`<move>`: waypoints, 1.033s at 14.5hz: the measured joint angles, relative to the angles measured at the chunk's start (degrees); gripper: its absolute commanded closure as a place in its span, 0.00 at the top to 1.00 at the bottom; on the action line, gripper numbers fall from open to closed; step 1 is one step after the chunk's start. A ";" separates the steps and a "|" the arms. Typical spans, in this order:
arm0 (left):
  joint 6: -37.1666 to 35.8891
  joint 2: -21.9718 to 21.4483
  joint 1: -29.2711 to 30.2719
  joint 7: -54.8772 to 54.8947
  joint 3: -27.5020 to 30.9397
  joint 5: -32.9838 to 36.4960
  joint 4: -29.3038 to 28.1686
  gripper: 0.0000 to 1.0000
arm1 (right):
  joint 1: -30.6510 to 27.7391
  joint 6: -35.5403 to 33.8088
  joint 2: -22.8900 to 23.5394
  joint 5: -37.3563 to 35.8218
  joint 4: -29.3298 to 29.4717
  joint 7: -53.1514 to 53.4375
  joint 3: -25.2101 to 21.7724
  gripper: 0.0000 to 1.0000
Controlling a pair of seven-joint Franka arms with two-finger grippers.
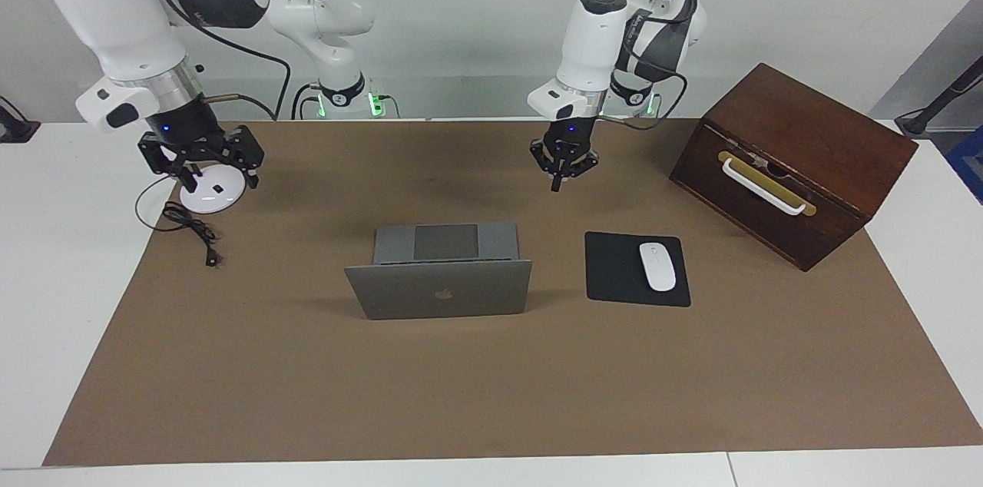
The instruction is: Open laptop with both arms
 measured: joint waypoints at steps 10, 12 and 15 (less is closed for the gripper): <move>-24.89 -2.14 14.64 16.86 0.39 -0.08 14.44 0.00 | -0.03 0.00 0.00 -0.01 0.09 0.00 -0.01 1.00; -29.17 -2.19 18.40 21.20 0.49 -0.11 17.70 0.60 | -0.03 0.00 0.00 -0.01 0.12 0.00 -0.01 1.00; -31.62 -2.22 23.15 24.31 0.72 -0.12 20.23 1.00 | -0.03 0.00 0.00 -0.01 0.14 0.00 -0.01 1.00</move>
